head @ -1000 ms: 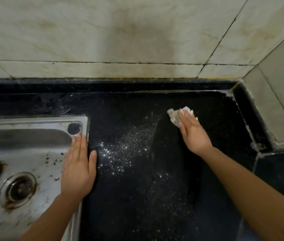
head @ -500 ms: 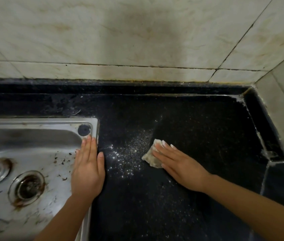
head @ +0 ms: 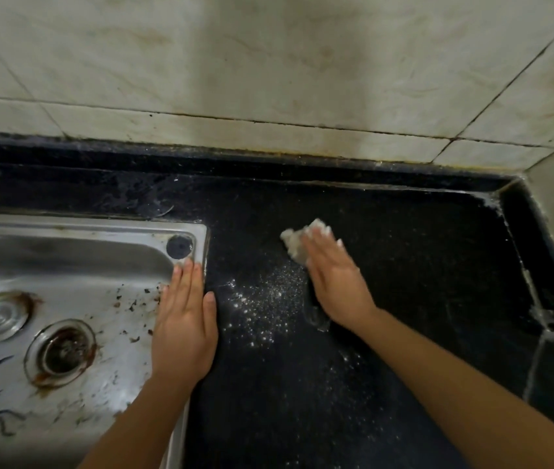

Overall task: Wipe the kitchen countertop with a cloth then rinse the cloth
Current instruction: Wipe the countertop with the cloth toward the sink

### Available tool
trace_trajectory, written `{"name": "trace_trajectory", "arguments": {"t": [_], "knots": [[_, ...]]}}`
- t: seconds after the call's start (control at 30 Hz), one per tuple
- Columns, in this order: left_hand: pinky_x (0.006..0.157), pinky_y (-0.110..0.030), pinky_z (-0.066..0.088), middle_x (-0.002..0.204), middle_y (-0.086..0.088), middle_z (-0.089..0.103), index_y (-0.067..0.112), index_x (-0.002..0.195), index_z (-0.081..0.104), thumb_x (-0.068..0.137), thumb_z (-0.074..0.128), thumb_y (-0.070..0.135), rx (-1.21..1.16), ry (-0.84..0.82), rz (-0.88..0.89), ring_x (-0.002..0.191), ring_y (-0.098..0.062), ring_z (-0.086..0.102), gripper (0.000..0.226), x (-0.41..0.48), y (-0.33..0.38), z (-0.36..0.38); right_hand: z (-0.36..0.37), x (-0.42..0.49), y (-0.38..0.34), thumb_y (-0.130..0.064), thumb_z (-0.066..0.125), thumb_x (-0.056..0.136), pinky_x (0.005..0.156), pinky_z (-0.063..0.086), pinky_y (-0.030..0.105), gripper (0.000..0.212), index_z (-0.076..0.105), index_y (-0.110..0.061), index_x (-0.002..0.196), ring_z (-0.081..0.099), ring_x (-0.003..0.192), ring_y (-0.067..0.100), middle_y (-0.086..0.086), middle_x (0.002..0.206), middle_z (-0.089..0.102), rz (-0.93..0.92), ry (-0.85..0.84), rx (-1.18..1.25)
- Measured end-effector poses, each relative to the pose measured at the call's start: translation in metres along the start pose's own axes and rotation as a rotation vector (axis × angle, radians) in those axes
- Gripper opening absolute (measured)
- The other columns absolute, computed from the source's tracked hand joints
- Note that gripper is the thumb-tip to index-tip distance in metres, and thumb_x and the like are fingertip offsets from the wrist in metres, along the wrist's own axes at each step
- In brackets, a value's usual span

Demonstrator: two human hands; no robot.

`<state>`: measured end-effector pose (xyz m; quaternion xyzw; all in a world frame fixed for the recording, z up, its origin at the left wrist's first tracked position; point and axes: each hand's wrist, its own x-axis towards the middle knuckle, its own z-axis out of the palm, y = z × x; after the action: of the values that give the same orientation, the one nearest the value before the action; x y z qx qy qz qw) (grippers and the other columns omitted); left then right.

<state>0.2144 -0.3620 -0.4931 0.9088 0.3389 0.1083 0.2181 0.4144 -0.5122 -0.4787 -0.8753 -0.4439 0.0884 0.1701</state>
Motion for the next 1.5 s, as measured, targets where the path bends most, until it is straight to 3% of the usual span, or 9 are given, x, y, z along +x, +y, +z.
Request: {"name": "trace_trajectory", "arguments": {"t": [0.2, 0.27, 0.37, 0.43, 0.63, 0.8, 1.03, 1.37, 1.5], "knots": [[0.117, -0.035, 0.010, 0.155, 0.002, 0.019, 0.013, 0.148, 0.024, 0.099, 0.015, 0.039, -0.005, -0.003, -0.016, 0.145, -0.012, 0.010, 0.056, 0.000, 0.000, -0.001, -0.029, -0.024, 0.049, -0.011, 0.037, 0.094, 0.115, 0.022, 0.040, 0.052, 0.030, -0.013, 0.145, 0.032, 0.139, 0.023, 0.008, 0.150, 0.034, -0.273, -0.133, -0.168], [0.118, -0.034, 0.008, 0.155, 0.001, 0.020, 0.013, 0.148, 0.024, 0.099, 0.015, 0.038, -0.006, 0.001, -0.023, 0.145, -0.012, 0.011, 0.056, 0.000, -0.001, 0.000, -0.040, -0.004, 0.078, -0.005, 0.034, 0.093, 0.108, 0.032, 0.049, 0.049, 0.032, -0.004, 0.142, 0.042, 0.131, 0.037, 0.022, 0.142, 0.043, 0.037, 0.048, -0.184], [0.118, -0.029, 0.003, 0.155, 0.002, 0.019, 0.013, 0.148, 0.024, 0.099, 0.015, 0.037, -0.014, 0.004, -0.020, 0.145, -0.011, 0.009, 0.055, 0.000, -0.001, 0.001, -0.042, 0.037, 0.077, -0.006, 0.035, 0.096, 0.114, 0.020, 0.047, 0.045, 0.031, -0.004, 0.141, 0.022, 0.139, 0.036, 0.021, 0.149, 0.026, 0.610, 0.197, -0.106], [0.117, -0.027, 0.000, 0.155, 0.003, 0.018, 0.013, 0.148, 0.023, 0.099, 0.015, 0.036, -0.020, 0.007, -0.024, 0.145, -0.010, 0.008, 0.055, 0.000, -0.002, 0.001, -0.027, 0.061, 0.041, -0.007, 0.037, 0.095, 0.114, 0.018, 0.045, 0.049, 0.027, -0.006, 0.143, 0.017, 0.140, 0.034, 0.019, 0.151, 0.018, 0.712, 0.235, -0.118], [0.117, -0.027, 0.001, 0.154, 0.002, 0.021, 0.013, 0.148, 0.025, 0.099, 0.015, 0.035, -0.014, 0.016, -0.030, 0.145, -0.011, 0.009, 0.054, 0.001, -0.002, 0.002, 0.030, 0.082, -0.069, -0.007, 0.039, 0.094, 0.119, 0.004, 0.038, 0.062, 0.015, -0.017, 0.150, 0.005, 0.145, 0.026, 0.011, 0.157, 0.014, 0.170, 0.114, -0.090], [0.118, -0.030, 0.004, 0.155, 0.002, 0.021, 0.014, 0.148, 0.024, 0.100, 0.016, 0.033, -0.015, 0.016, -0.028, 0.145, -0.010, 0.008, 0.052, 0.000, -0.001, 0.001, 0.011, 0.059, -0.054, -0.012, 0.036, 0.101, 0.116, -0.004, 0.023, 0.052, 0.020, -0.017, 0.150, 0.004, 0.145, 0.012, -0.002, 0.158, 0.012, -0.358, -0.213, -0.025], [0.118, -0.033, 0.006, 0.154, 0.001, 0.023, 0.013, 0.148, 0.026, 0.100, 0.016, 0.033, 0.006, 0.032, -0.023, 0.145, -0.012, 0.009, 0.052, 0.000, -0.001, 0.001, 0.009, 0.093, -0.027, -0.004, 0.034, 0.096, 0.118, 0.003, 0.036, 0.058, 0.011, -0.008, 0.150, 0.007, 0.146, 0.027, 0.012, 0.158, 0.010, 0.124, 0.034, -0.111], [0.118, -0.035, 0.005, 0.152, -0.003, 0.031, 0.007, 0.144, 0.034, 0.099, 0.014, 0.033, -0.002, 0.055, -0.036, 0.145, -0.013, 0.011, 0.055, -0.002, 0.000, -0.002, 0.004, 0.004, -0.050, -0.004, 0.049, 0.094, 0.117, 0.001, 0.026, 0.060, 0.029, -0.022, 0.147, 0.012, 0.142, 0.008, -0.004, 0.155, 0.023, -0.526, -0.316, 0.026], [0.118, -0.032, 0.003, 0.152, -0.002, 0.029, 0.009, 0.145, 0.032, 0.099, 0.013, 0.034, -0.003, 0.058, -0.044, 0.144, -0.011, 0.009, 0.056, -0.001, 0.000, -0.001, -0.022, 0.043, 0.005, 0.001, 0.042, 0.095, 0.117, 0.007, 0.035, 0.055, 0.029, -0.013, 0.146, 0.016, 0.145, 0.023, 0.008, 0.155, 0.024, -0.078, -0.132, 0.027]]}}
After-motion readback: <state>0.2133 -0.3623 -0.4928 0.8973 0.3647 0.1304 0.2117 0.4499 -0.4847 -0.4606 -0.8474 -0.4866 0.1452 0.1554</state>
